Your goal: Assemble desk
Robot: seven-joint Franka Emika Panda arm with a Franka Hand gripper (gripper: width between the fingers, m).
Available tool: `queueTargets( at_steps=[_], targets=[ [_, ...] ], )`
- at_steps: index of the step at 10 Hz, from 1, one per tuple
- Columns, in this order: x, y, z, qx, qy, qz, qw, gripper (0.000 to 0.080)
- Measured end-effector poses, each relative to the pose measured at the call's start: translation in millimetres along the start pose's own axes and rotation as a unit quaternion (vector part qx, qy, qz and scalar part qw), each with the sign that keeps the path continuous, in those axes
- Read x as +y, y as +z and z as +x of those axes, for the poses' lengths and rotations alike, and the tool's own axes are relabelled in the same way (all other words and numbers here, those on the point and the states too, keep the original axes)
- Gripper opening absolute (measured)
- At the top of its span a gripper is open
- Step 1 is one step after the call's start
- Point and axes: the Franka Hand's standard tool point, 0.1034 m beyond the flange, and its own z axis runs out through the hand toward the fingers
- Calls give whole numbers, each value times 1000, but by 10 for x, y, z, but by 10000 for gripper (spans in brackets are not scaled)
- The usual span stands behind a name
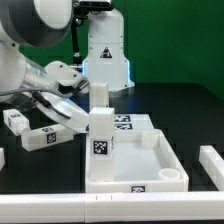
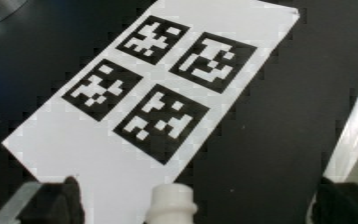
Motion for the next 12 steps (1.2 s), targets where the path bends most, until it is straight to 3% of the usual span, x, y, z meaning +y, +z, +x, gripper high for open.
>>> queueTargets(
  at_steps=[2,4,5,8,9,10,12],
  targets=[
    [130,-162,132,2,-1,16,1000,649],
    [144,-424,274,9,7,33,999,649],
    [128,-472,338,11,15,43,999,649],
    [130,-480,381,12,15,42,999,649],
    [123,-482,387,11,18,47,999,649],
    [44,-531,415,2,28,90,996,649],
    [-99,-640,482,38,21,118,992,649]
  ],
)
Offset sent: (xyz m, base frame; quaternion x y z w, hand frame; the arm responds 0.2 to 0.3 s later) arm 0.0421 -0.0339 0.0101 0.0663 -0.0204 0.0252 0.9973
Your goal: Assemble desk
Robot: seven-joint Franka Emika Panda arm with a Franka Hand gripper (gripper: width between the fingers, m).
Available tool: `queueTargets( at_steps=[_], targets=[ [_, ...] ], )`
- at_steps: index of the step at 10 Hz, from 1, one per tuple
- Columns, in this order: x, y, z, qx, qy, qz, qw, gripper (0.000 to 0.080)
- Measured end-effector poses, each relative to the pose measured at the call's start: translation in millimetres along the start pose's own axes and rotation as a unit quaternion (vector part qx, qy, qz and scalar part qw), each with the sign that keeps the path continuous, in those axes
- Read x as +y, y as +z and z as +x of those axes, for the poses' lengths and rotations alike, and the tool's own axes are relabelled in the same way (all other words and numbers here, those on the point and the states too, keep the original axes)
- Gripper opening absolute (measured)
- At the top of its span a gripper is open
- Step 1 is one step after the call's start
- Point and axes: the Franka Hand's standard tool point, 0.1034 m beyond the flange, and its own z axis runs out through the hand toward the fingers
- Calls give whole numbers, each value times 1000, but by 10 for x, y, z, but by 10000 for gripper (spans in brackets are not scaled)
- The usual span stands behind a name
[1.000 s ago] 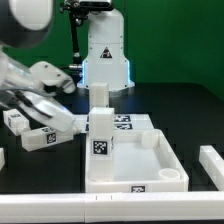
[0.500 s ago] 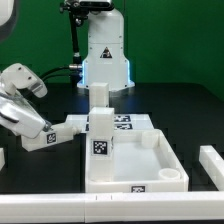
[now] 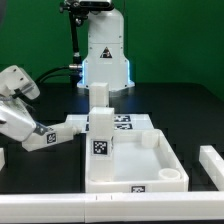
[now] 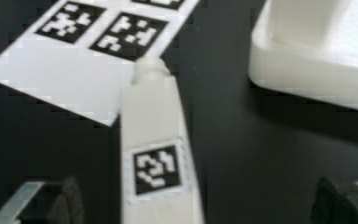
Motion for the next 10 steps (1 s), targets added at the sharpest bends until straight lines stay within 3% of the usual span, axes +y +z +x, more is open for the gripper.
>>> queueTargets(
  at_steps=[1,2,6,7,9,10],
  targets=[
    [-46,-14,-20,15,-3,6,1000,649],
    [-61,-10,-61,17,-5,3,1000,649],
    [18,42,-5,11,-12,2,1000,649],
    [11,88,12,12,-25,-4,1000,649],
    [-158,130,-10,59,-97,-46,992,649],
    [-133,166,-78,34,-114,-55,991,649]
  ],
)
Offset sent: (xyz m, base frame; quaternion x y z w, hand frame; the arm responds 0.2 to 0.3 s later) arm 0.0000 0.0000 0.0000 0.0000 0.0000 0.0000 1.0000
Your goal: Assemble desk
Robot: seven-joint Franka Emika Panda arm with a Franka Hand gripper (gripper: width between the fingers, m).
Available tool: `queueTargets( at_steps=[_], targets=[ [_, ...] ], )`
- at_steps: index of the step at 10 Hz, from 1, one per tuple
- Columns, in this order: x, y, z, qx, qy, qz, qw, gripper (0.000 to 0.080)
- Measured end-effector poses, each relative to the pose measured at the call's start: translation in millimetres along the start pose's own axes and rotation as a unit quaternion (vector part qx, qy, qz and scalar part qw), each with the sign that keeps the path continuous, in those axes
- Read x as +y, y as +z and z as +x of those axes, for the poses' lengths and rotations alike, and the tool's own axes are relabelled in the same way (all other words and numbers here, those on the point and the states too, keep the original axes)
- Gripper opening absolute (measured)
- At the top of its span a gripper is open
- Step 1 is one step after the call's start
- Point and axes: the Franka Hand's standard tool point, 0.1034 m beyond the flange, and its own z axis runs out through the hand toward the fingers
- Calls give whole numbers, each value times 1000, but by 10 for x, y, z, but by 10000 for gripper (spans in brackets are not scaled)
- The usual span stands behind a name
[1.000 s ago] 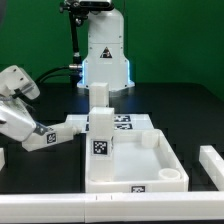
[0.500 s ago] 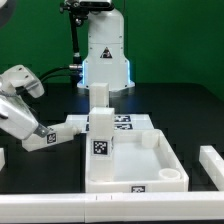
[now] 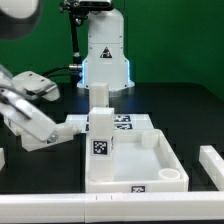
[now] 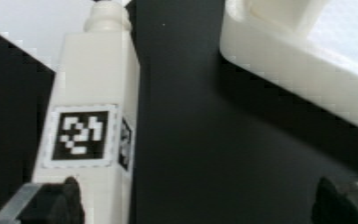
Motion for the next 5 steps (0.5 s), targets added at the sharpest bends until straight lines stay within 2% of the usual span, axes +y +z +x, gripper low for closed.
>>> queueTargets(
  at_steps=[4,5],
  targets=[
    [197,60,29,-128,17,-11,992,649],
    [284,84,22,-165,23,-9,986,649]
  ],
)
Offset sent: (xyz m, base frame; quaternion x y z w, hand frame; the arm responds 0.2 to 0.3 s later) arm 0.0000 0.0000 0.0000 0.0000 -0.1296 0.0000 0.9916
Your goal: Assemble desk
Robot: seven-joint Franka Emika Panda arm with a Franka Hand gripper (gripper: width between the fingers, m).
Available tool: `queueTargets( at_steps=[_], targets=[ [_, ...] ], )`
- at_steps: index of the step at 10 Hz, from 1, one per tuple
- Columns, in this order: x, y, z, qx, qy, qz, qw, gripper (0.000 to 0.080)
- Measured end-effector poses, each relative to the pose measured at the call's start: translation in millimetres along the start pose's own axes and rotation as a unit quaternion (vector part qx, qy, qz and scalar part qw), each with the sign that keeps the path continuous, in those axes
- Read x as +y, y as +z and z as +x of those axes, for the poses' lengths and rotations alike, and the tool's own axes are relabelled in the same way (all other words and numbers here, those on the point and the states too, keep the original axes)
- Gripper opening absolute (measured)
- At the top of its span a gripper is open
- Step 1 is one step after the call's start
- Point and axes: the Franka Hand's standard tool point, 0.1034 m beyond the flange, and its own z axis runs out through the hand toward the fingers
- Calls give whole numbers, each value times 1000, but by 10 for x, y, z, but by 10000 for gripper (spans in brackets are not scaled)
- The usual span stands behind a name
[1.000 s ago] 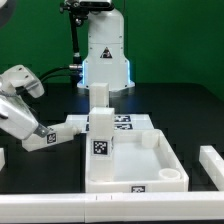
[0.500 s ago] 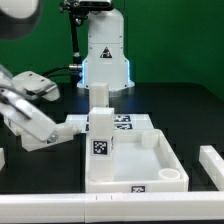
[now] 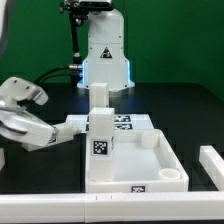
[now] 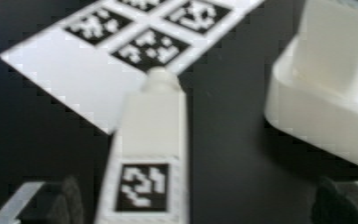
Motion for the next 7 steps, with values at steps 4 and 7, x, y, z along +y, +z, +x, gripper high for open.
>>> queueTargets(
  at_steps=[4,7],
  targets=[
    [83,-38,214,11,1,1,1000,649],
    [111,17,305,23,12,7,1000,649]
  ],
)
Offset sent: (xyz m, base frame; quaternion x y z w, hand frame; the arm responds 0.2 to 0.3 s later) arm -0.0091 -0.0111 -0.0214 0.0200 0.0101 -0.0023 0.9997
